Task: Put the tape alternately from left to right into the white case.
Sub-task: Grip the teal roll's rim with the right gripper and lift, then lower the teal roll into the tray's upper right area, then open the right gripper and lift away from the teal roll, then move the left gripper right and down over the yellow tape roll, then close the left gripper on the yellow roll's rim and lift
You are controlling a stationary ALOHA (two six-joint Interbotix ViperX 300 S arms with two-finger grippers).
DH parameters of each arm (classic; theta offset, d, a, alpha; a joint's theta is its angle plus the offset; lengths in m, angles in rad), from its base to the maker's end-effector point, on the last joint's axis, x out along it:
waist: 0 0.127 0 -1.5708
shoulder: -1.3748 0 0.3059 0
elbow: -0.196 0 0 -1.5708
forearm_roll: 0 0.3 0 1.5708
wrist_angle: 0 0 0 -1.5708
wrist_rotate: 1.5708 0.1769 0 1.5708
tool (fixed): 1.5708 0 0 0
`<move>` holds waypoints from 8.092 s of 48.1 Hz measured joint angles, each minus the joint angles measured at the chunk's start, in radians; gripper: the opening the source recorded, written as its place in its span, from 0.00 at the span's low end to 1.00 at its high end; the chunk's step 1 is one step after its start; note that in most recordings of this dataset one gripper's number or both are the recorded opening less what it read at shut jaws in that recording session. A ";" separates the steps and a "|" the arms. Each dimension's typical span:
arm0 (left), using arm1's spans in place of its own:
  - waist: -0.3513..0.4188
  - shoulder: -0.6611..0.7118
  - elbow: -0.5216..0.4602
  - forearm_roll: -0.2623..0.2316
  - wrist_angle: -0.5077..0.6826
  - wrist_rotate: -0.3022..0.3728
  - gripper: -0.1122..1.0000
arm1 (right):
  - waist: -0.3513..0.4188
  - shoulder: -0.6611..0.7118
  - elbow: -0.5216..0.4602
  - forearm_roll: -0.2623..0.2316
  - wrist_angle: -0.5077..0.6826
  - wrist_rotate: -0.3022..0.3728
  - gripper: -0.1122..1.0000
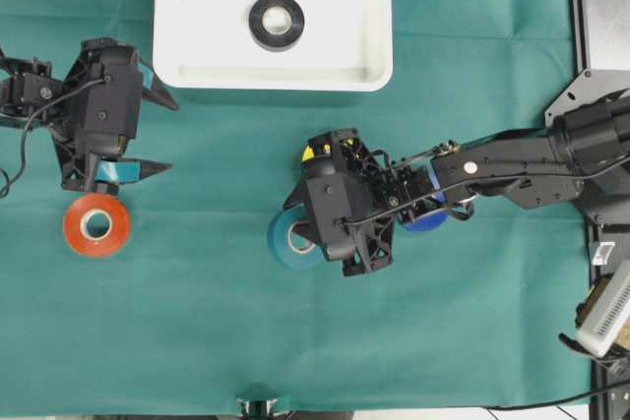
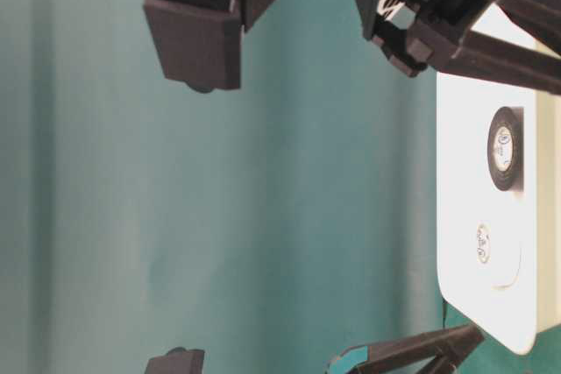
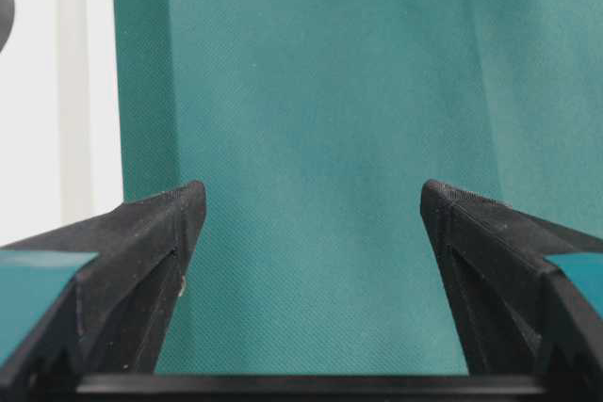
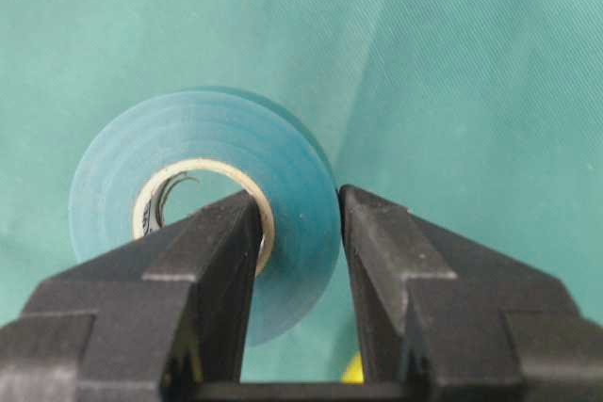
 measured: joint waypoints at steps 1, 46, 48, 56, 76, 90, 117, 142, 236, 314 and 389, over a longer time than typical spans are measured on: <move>0.000 0.000 0.000 0.000 0.000 0.000 0.96 | -0.006 -0.003 0.003 0.002 0.000 0.000 0.12; 0.000 0.000 0.000 0.000 0.000 0.000 0.96 | -0.451 -0.121 0.127 -0.051 0.002 -0.009 0.12; 0.000 0.002 0.000 0.000 0.000 0.000 0.96 | -0.469 -0.120 0.130 -0.060 0.002 -0.009 0.12; 0.000 0.009 -0.002 -0.002 0.000 0.000 0.96 | -0.538 -0.121 0.132 -0.084 0.002 -0.009 0.12; 0.000 0.026 -0.011 0.000 0.000 0.000 0.96 | -0.670 -0.095 0.117 -0.121 -0.012 -0.009 0.12; 0.000 0.026 -0.011 -0.002 -0.002 0.000 0.96 | -0.726 -0.026 0.064 -0.126 -0.038 -0.014 0.12; 0.000 0.026 -0.011 0.000 0.000 0.000 0.96 | -0.750 0.008 0.034 -0.127 -0.040 -0.014 0.12; 0.000 0.026 -0.011 0.000 0.000 0.000 0.96 | -0.750 0.008 0.034 -0.127 -0.037 -0.014 0.67; -0.003 0.041 -0.034 0.000 -0.011 0.008 0.96 | -0.318 -0.273 0.302 -0.127 -0.089 0.000 0.85; -0.101 0.615 -0.634 0.002 0.091 0.265 0.95 | -0.318 -0.273 0.321 -0.127 -0.089 0.000 0.85; -0.072 0.696 -0.733 0.002 0.213 0.275 0.34 | -0.318 -0.273 0.337 -0.124 -0.121 0.000 0.85</move>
